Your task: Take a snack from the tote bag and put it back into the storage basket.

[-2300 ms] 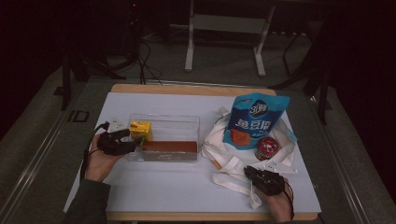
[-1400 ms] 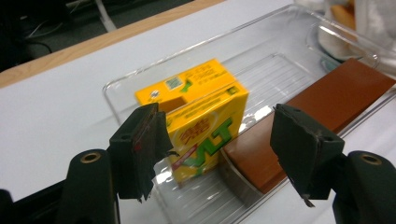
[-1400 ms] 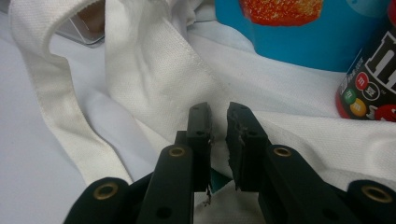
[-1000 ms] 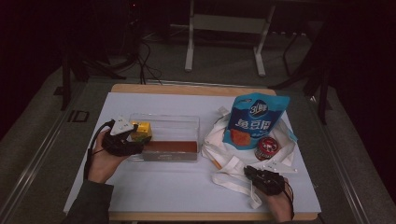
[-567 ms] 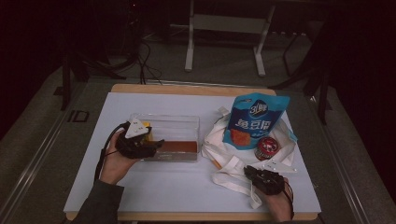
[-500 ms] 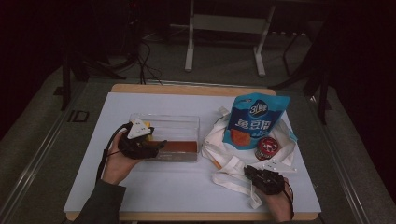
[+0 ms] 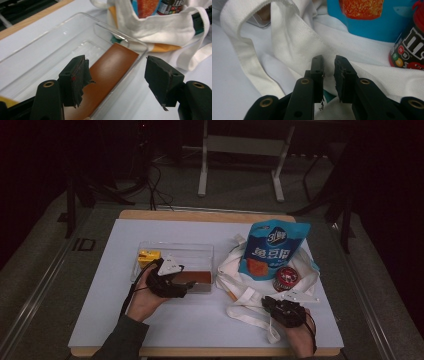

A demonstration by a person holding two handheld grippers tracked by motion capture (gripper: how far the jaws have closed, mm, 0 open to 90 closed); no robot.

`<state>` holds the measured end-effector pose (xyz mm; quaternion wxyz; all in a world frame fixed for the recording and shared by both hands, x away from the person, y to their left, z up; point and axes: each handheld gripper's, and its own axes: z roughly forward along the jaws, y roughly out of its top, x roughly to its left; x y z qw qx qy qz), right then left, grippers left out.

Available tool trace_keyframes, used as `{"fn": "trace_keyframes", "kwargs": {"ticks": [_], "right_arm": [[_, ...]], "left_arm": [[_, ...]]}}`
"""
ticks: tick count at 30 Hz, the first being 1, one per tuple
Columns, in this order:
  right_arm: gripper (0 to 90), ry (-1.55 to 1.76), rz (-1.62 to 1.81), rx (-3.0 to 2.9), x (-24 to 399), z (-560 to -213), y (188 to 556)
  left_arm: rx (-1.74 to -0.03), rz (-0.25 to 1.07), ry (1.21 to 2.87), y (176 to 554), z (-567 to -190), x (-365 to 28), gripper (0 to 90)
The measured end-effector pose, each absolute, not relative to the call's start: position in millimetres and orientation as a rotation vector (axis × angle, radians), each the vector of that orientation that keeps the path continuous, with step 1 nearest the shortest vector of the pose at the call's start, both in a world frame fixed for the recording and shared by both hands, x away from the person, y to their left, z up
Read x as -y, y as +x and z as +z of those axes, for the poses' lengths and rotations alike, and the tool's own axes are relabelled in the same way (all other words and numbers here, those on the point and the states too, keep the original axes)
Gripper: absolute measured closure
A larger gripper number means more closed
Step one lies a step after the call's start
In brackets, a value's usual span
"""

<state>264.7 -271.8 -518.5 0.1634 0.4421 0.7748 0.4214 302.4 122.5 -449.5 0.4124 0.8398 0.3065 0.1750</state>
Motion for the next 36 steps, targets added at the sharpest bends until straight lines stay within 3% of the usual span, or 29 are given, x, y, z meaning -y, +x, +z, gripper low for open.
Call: {"fn": "trace_keyframes", "kwargs": {"ticks": [16,29,36], "right_arm": [[70.8,1.206,1.22,-2.214,272.9,-498.9,261.2],[61.7,1.219,1.23,-2.17,284.0,-483.1,256.8],[58.6,1.243,1.218,-2.152,287.9,-481.4,257.0]], "left_arm": [[-0.693,0.333,2.112,293.1,-455.5,-109.6,33.4],[-0.648,0.315,2.146,279.7,-466.6,-97.8,24.5],[-0.572,0.301,2.155,271.5,-476.6,-88.1,26.2]]}}
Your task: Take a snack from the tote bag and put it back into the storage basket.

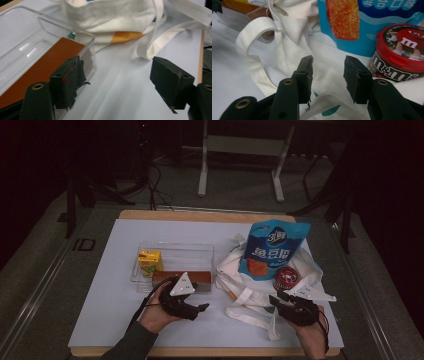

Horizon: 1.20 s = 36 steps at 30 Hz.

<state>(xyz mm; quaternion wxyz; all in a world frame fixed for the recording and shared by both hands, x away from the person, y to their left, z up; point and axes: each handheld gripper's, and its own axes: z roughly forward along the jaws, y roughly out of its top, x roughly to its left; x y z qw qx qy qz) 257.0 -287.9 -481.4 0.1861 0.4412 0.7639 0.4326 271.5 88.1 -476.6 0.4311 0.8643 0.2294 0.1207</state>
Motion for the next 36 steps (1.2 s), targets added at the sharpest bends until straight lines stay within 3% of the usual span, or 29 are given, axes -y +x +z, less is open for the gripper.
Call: {"fn": "trace_keyframes", "kwargs": {"ticks": [7,15,22,36], "right_arm": [[53.4,1.235,1.201,-2.162,287.9,-479.7,256.2],[50.5,1.247,1.205,-2.155,287.9,-478.6,256.1],[54.7,1.284,1.181,-2.14,289.2,-478.0,255.7],[54.1,1.262,1.179,-2.097,292.3,-462.6,264.6]], "left_arm": [[-0.584,0.272,2.172,272.8,-494.0,-81.7,35.3],[-0.592,0.28,2.171,275.9,-513.0,-76.7,39.7],[-0.578,0.278,2.187,279.4,-525.5,-73.7,40.3],[-0.577,0.278,2.206,280.6,-539.2,-62.0,39.8]]}}
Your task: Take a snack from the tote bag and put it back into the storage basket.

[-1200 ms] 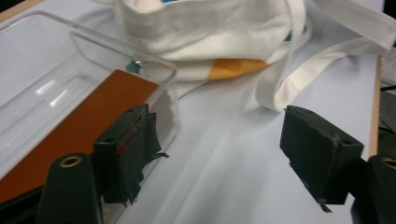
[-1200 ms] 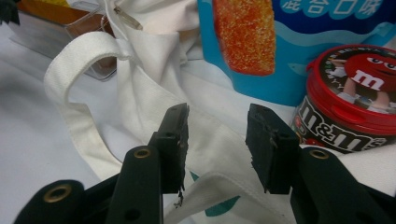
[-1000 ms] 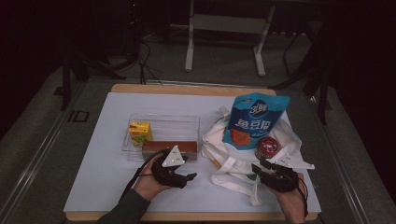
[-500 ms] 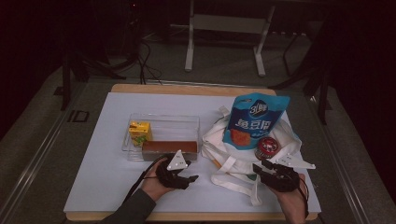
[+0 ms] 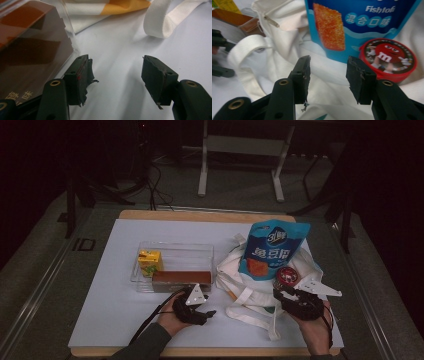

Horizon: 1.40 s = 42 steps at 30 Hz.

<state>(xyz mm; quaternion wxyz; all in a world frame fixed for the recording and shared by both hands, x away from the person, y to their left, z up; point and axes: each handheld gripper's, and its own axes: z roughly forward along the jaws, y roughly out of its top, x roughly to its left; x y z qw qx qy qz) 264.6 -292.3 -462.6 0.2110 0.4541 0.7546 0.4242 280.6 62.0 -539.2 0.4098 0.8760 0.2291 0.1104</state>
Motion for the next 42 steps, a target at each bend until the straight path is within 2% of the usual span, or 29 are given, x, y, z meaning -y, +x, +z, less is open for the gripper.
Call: {"fn": "trace_keyframes", "kwargs": {"ticks": [17,28,42], "right_arm": [[49.7,1.262,1.108,-2.102,298.8,-446.5,294.6],[42.0,1.265,1.074,-2.114,302.6,-436.2,320.6],[37.8,1.297,1.065,-2.097,315.3,-412.9,351.1]], "left_arm": [[-0.599,0.249,2.193,282.6,-540.4,-62.8,39.5],[-0.589,0.252,2.208,282.5,-540.4,-62.2,40.1],[-0.587,0.248,2.206,282.5,-540.5,-62.1,40.1]]}}
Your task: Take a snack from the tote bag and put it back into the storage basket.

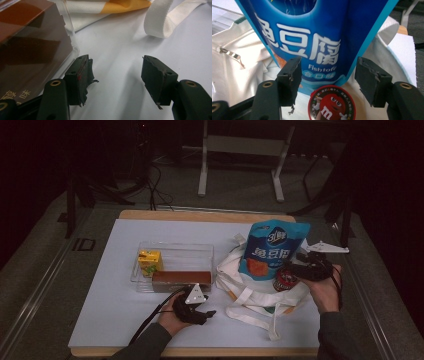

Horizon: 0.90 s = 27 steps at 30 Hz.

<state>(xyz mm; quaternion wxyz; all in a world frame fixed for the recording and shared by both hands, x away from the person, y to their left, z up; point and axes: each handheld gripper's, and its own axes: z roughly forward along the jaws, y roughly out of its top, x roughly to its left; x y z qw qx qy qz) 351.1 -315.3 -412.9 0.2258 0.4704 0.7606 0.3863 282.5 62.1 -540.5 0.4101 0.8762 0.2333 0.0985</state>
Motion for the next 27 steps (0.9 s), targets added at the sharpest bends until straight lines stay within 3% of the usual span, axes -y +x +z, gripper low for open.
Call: {"fn": "trace_keyframes", "kwargs": {"ticks": [27], "right_arm": [[38.4,1.332,1.078,-2.127,331.3,-414.9,371.8]], "left_arm": [[-0.578,0.24,2.221,282.7,-540.9,-60.6,39.9]]}}
